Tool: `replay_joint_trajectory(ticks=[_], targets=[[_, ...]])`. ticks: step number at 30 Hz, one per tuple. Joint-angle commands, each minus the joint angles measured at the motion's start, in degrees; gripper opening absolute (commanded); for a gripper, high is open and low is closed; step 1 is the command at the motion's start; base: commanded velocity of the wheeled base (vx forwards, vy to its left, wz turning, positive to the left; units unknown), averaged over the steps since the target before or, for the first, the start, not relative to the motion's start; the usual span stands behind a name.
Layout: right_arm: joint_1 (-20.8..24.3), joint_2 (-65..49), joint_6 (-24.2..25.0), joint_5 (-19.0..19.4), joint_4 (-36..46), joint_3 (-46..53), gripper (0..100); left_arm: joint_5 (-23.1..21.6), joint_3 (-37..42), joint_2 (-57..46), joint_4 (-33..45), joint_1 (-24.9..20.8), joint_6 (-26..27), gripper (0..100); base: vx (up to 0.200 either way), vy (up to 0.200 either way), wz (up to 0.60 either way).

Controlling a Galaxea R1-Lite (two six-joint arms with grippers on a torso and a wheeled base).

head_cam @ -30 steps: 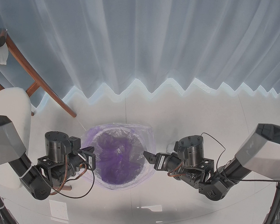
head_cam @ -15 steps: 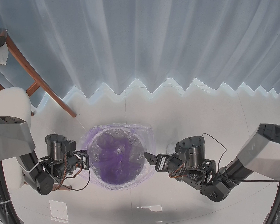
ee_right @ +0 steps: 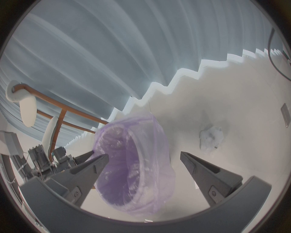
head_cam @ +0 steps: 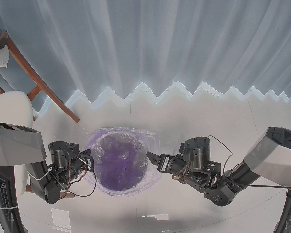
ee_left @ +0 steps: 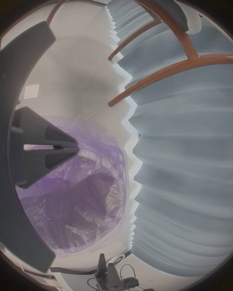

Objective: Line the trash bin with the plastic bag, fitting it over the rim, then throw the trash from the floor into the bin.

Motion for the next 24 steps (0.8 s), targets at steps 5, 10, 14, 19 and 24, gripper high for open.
replay_joint_trajectory(ticks=[5,10,14,19,24], targets=[[1.07,1.80,0.54,-0.03,0.35,-2.97,0,-0.20,0.90,-2.86,1.78,0.23,-0.48,0,0.000,0.000,0.00],[1.60,3.38,2.29,0.06,0.26,-2.88,0,-0.20,1.07,-2.86,1.61,0.32,-0.48,0,0.000,0.000,0.00],[1.16,6.28,5.02,0.06,0.18,-3.49,0,-0.20,0.90,-2.77,1.43,0.32,-0.48,0,0.000,0.000,0.00],[1.07,8.04,5.11,0.14,-0.09,-3.49,0,-0.20,0.81,-2.86,1.34,0.49,-0.56,0,0.000,0.000,0.00],[1.07,9.79,5.11,0.14,-1.23,-3.93,0,-0.20,0.55,-2.94,1.43,2.43,-0.48,0,0.000,0.000,0.00]])
